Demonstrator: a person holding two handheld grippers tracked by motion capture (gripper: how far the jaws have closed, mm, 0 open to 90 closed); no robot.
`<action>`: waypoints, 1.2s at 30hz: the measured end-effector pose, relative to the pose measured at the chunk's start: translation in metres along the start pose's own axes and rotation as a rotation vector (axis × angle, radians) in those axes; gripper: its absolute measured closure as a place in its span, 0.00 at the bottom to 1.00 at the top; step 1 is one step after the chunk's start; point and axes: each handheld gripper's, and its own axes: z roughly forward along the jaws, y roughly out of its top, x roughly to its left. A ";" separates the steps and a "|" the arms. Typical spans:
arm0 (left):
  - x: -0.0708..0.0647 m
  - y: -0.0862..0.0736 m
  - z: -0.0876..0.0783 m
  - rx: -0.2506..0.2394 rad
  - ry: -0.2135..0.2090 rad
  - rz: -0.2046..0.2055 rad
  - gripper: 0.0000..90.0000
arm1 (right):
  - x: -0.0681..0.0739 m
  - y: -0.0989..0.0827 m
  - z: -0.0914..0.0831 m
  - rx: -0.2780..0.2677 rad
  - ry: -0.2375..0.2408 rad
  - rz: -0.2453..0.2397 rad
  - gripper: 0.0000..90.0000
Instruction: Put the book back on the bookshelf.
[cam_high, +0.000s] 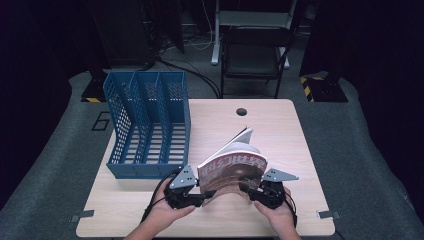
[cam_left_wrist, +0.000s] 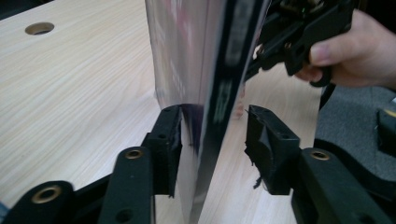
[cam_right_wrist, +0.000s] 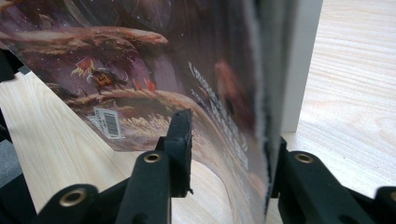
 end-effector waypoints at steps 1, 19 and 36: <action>0.000 0.002 0.000 -0.001 -0.005 -0.005 0.61 | 0.000 0.000 0.000 -0.002 -0.001 -0.002 0.71; 0.002 0.057 -0.012 0.029 -0.019 -0.063 0.58 | 0.001 0.000 -0.001 0.000 -0.014 0.007 0.66; -0.005 0.113 -0.012 0.110 0.036 -0.006 0.64 | 0.001 0.001 -0.005 -0.012 -0.026 -0.013 0.65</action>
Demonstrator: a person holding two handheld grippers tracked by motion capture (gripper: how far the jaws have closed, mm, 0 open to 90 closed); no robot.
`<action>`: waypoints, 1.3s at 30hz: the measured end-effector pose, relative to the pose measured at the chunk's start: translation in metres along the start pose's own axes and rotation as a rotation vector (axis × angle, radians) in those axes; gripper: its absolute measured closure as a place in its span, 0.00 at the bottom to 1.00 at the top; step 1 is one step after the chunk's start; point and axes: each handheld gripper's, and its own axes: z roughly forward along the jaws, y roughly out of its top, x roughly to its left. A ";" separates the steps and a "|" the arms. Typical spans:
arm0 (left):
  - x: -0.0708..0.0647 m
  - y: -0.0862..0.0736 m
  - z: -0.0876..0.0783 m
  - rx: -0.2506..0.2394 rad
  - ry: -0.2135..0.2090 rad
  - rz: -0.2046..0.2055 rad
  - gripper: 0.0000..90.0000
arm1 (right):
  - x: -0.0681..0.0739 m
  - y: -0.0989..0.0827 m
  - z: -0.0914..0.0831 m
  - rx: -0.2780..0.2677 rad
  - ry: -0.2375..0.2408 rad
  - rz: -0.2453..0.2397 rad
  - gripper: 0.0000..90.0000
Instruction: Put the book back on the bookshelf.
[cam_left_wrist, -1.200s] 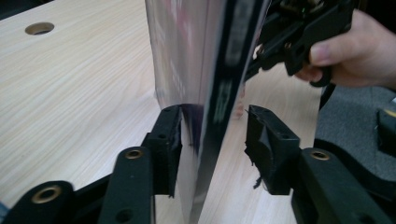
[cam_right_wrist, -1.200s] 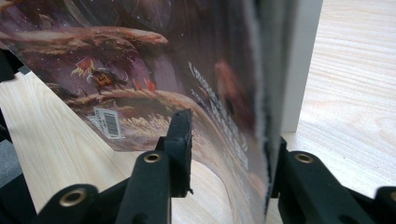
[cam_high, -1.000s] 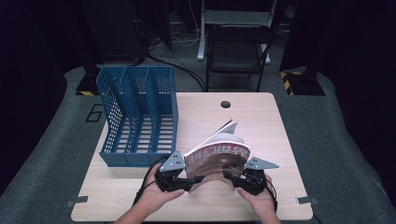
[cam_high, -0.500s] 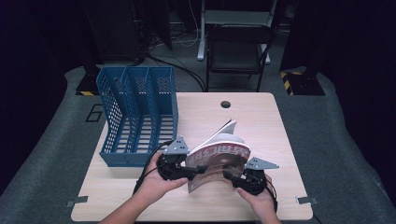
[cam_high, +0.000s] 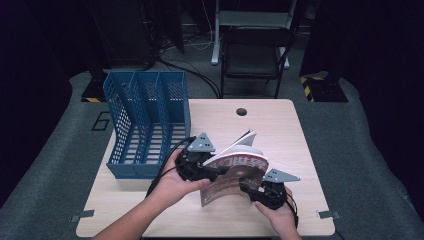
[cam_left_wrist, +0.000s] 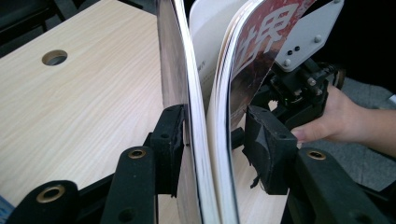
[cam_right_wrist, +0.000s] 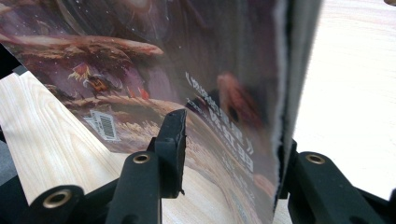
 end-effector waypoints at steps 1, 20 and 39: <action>-0.001 0.001 0.001 -0.002 0.004 -0.002 0.65 | -0.001 0.000 0.000 -0.007 -0.002 -0.008 0.65; 0.005 0.013 0.005 0.063 0.013 0.015 0.87 | -0.004 -0.001 0.000 -0.011 -0.003 0.011 0.65; 0.009 0.017 0.005 0.091 0.049 0.031 0.93 | -0.009 -0.001 0.004 0.001 -0.009 0.008 0.63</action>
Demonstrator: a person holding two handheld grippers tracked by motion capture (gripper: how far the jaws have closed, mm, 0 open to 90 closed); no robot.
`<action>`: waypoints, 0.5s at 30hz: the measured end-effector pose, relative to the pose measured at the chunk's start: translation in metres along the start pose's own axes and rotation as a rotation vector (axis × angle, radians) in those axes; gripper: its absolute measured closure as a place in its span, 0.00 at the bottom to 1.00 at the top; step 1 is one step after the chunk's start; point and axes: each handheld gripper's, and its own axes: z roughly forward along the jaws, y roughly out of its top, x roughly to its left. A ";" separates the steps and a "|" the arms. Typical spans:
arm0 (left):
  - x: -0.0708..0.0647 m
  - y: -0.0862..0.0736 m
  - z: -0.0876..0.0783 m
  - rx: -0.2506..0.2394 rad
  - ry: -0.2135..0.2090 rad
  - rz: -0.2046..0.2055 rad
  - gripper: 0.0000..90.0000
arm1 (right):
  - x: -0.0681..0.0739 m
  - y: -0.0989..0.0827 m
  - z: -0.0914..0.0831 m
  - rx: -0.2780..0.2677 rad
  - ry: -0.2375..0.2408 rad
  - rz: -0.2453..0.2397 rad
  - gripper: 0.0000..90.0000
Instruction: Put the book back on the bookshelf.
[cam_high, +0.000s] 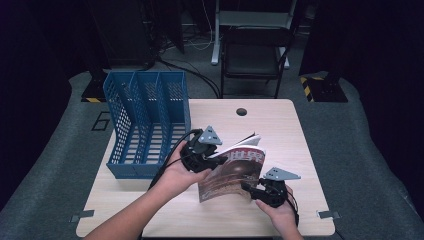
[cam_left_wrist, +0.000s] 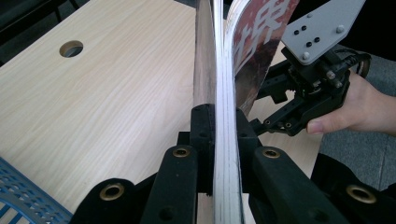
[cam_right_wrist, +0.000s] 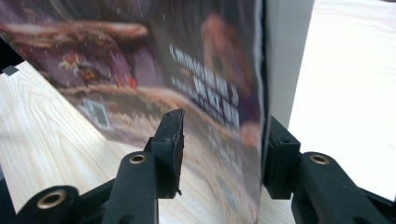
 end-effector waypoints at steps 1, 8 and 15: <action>0.001 0.000 0.000 0.000 -0.003 -0.004 0.93 | -0.001 -0.001 0.000 0.005 -0.003 0.002 0.62; 0.004 0.001 0.000 0.007 -0.005 -0.004 0.93 | -0.005 -0.001 0.000 0.010 -0.011 0.016 0.62; 0.005 0.004 0.000 0.018 0.005 0.003 0.93 | -0.004 -0.001 0.002 0.011 -0.013 0.014 0.62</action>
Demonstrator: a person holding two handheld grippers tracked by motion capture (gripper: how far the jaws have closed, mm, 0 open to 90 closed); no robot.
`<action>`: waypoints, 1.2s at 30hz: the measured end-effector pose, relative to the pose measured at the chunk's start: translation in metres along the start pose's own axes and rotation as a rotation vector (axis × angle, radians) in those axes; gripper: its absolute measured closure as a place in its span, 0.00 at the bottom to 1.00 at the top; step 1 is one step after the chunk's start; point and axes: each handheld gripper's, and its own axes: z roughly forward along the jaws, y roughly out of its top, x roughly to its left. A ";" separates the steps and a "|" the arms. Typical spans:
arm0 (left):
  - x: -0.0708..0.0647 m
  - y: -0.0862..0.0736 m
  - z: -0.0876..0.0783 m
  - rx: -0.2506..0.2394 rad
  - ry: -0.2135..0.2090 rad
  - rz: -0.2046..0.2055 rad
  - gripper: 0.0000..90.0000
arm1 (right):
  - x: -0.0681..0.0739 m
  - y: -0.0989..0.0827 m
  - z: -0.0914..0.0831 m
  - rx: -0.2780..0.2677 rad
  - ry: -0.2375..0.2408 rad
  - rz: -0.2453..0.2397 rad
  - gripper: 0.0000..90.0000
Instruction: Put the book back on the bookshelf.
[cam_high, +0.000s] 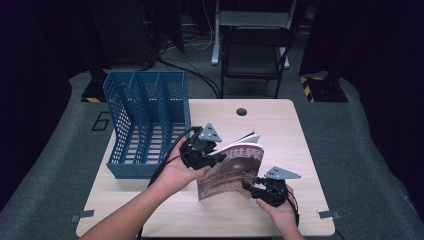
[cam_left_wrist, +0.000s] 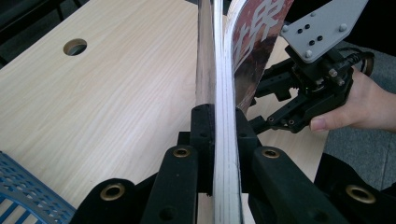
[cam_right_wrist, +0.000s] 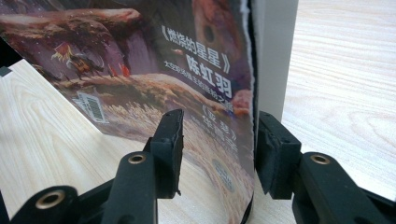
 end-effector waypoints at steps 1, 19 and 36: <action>0.000 0.001 0.000 0.001 0.001 -0.004 0.93 | 0.000 0.000 0.000 -0.005 0.000 -0.012 0.62; 0.000 0.009 -0.001 0.074 0.007 0.016 0.93 | 0.002 0.000 -0.001 -0.004 0.001 0.006 0.61; 0.000 0.024 -0.012 0.125 0.034 0.042 0.94 | 0.002 0.001 -0.002 -0.014 -0.001 -0.005 0.61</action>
